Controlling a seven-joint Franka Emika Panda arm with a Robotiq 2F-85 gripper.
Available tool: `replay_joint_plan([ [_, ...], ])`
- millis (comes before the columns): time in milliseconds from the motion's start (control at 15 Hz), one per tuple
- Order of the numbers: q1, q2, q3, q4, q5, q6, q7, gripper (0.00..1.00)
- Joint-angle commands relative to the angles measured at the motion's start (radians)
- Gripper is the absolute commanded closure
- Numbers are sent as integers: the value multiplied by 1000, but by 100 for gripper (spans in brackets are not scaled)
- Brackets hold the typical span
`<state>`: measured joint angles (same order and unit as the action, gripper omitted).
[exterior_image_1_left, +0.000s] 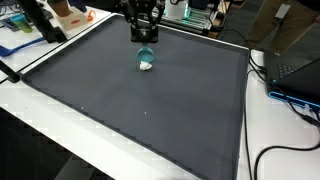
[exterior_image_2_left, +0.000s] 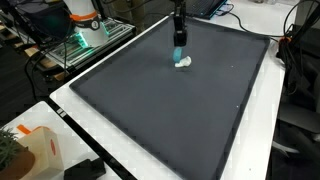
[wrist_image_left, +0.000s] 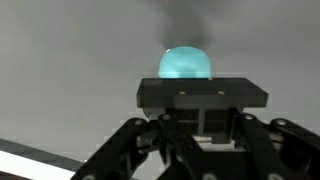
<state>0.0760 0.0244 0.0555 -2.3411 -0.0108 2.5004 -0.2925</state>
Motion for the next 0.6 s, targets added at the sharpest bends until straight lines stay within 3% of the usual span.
replay_joint_plan([
  [0,-8,49,1,-13,-30,55,28,79],
  [533,-13,111,-5,-25,-40,98,67,79],
])
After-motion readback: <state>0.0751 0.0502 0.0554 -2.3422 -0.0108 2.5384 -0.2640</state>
